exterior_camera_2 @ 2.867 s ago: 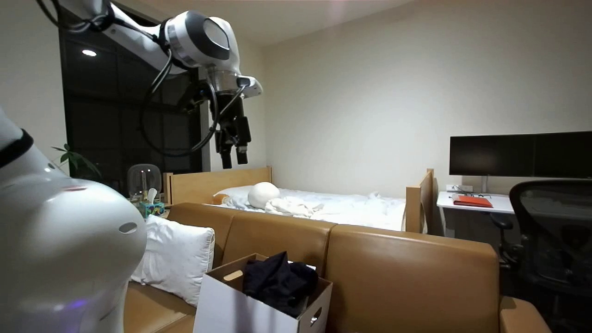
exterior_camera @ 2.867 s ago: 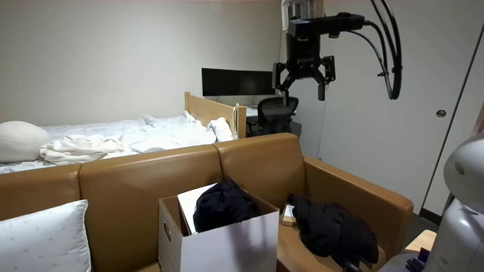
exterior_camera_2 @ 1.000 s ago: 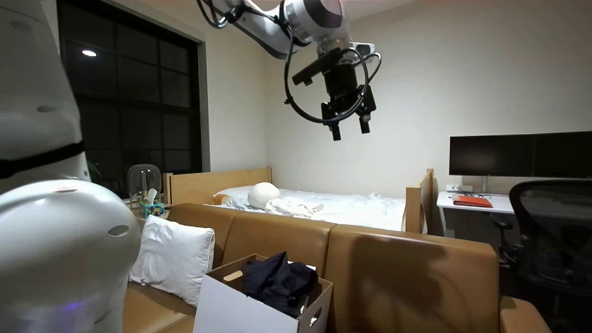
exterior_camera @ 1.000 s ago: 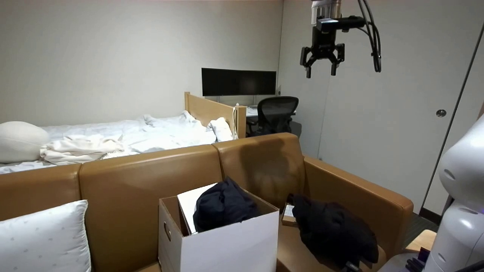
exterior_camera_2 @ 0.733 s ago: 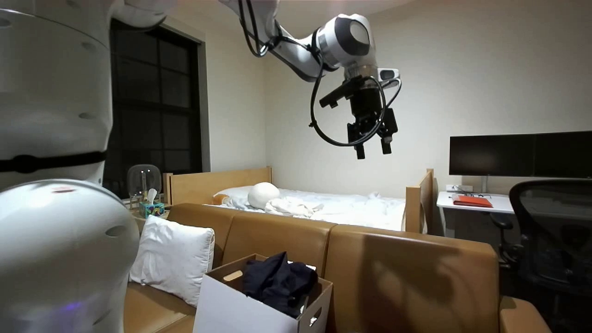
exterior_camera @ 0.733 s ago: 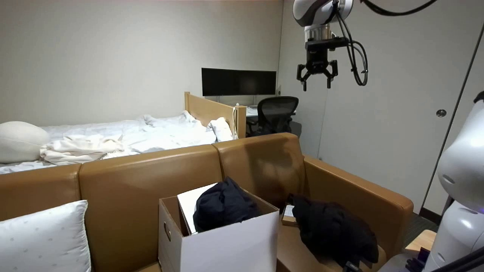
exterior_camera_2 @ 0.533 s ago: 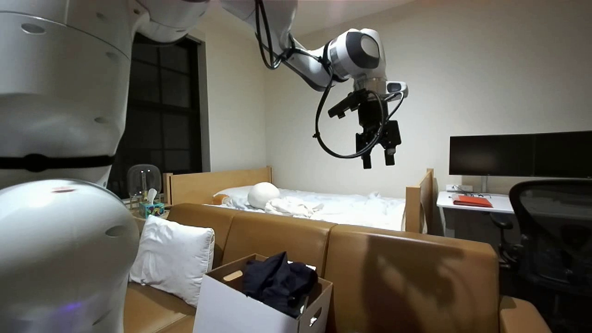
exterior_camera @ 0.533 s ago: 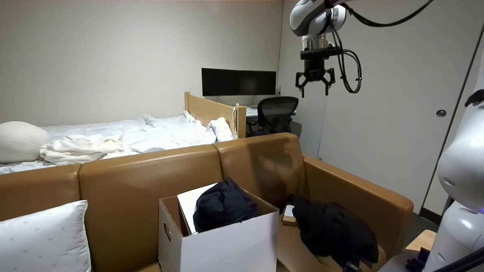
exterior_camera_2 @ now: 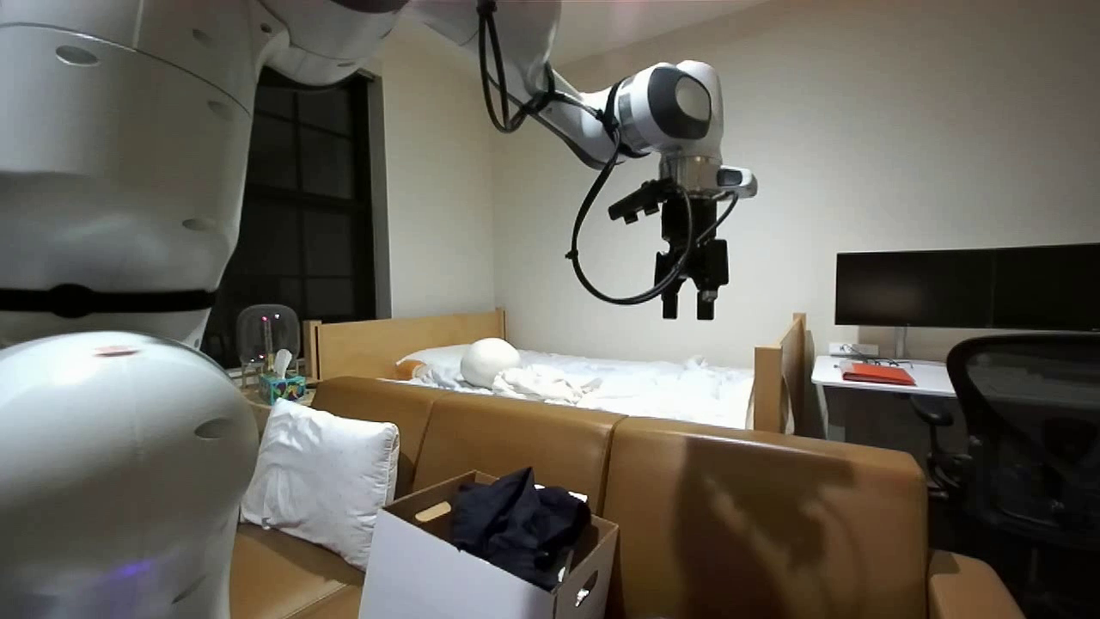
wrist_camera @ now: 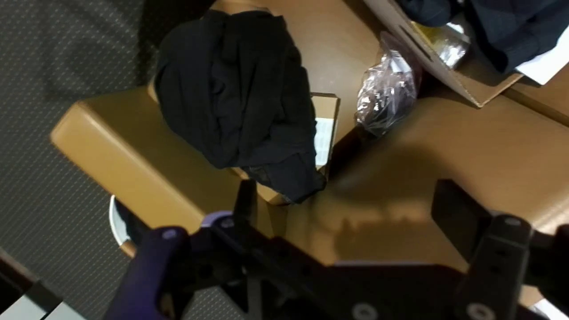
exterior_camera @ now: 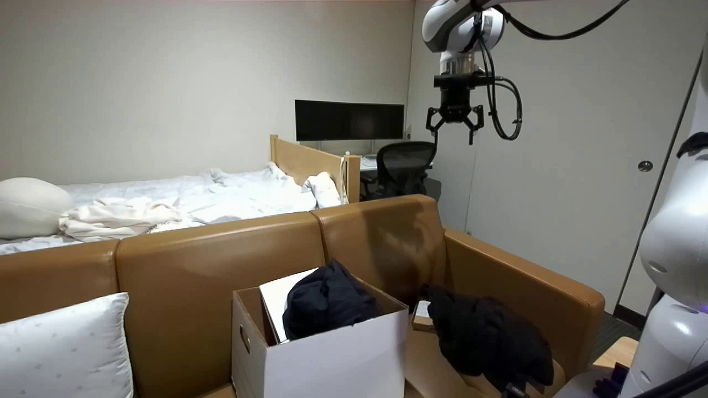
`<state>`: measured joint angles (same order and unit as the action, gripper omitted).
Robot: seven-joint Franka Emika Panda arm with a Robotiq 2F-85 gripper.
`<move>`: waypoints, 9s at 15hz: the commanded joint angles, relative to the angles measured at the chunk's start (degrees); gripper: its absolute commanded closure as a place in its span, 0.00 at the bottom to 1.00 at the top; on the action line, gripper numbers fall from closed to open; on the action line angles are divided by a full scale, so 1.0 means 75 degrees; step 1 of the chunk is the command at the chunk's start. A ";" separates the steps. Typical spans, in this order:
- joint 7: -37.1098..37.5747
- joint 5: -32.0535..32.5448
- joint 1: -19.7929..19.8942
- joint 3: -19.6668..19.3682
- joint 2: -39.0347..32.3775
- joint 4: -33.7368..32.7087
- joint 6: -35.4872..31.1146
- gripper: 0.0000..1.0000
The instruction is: Pick the cloth on the couch and put it in the box
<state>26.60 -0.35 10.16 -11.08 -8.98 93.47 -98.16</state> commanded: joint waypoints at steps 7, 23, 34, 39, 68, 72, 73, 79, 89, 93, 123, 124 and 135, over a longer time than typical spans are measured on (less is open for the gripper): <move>0.0267 -0.1767 0.0708 -0.0591 -0.2989 -0.0144 -0.3785 0.00; 0.1097 -0.2285 0.0717 -0.0410 -0.5176 0.0790 -0.5157 0.00; 0.1501 -0.2439 0.0254 -0.0402 -0.8373 -0.0808 -0.6624 0.00; 0.1722 -0.2511 0.0290 -0.0292 -0.8650 -0.1288 -0.6551 0.46; 0.4089 -0.0456 -0.1243 -0.2433 -0.0960 0.3628 -0.6390 0.99; 0.4337 -0.0058 -0.0690 -0.2085 -0.0999 0.3203 -0.6025 0.94; 0.4322 -0.0077 -0.0586 -0.2002 -0.0954 0.3212 -0.6018 0.94; 0.4151 0.1013 -0.1060 -0.1887 -0.0323 0.3745 -0.6314 0.99; 0.7290 0.6666 -0.1642 -0.0733 0.2275 0.3510 -0.5735 0.98; 0.7797 0.6339 -0.1084 0.0094 0.2409 0.3387 -0.5377 0.99; 0.7667 0.8255 -0.1719 0.3682 0.1628 -0.3521 -0.5990 0.99; 0.8028 0.8341 -0.1686 0.3659 0.1502 -0.3416 -0.6432 0.99; 1.0359 0.7194 -0.0994 0.2816 0.0523 -0.1293 -0.8287 0.99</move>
<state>104.54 57.88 0.46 10.40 -7.95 75.75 -156.82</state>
